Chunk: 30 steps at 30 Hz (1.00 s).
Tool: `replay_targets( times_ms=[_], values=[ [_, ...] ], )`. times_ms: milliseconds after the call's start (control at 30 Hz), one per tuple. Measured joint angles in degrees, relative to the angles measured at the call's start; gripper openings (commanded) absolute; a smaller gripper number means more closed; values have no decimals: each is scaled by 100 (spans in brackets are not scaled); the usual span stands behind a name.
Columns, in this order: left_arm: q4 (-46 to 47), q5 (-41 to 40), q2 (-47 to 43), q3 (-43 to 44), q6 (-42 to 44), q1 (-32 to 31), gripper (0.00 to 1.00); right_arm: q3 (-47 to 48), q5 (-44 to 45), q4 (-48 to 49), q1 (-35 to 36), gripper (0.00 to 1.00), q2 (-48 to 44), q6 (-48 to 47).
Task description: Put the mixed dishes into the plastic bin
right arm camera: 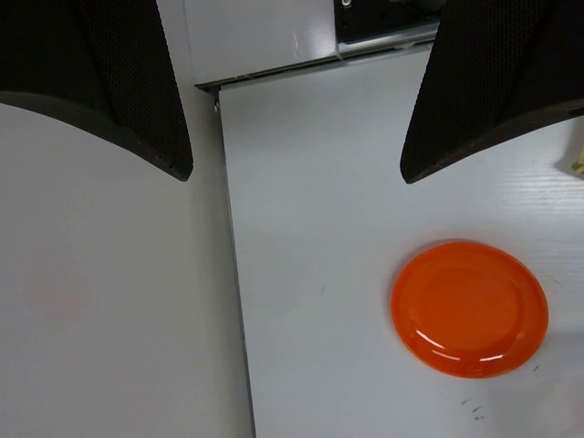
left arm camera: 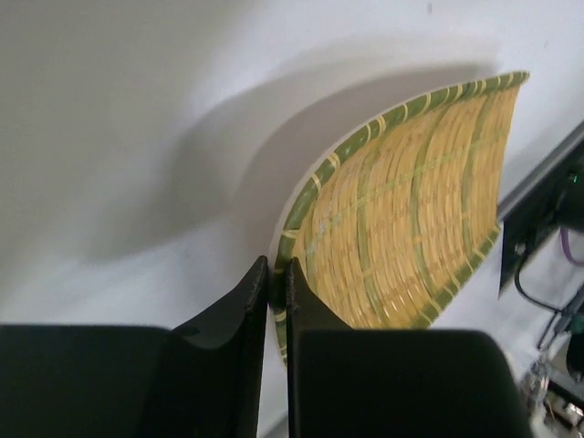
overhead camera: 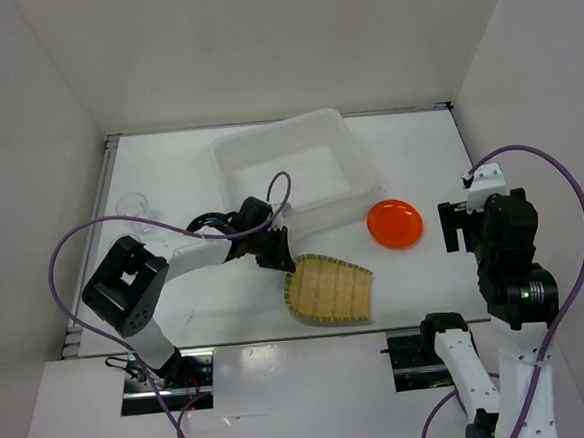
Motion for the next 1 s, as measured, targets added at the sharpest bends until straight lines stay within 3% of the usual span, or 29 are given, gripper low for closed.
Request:
replay_targets(
  times_ms=[200, 400, 767, 1000],
  values=[
    [-1537, 240, -240, 905, 138, -59, 0, -184, 66, -4, 0, 99, -146, 4],
    [-2382, 433, -498, 2079, 192, -28, 0, -208, 76, 2, 0, 99, -151, 63],
    [-2750, 822, -210, 4935, -557, 782, 0, -330, 9, 50, 0, 99, -188, 92],
    [-2498, 793, 258, 5283, -1152, 1547, 0, -341, -52, 101, 0, 99, -229, 68]
  ],
)
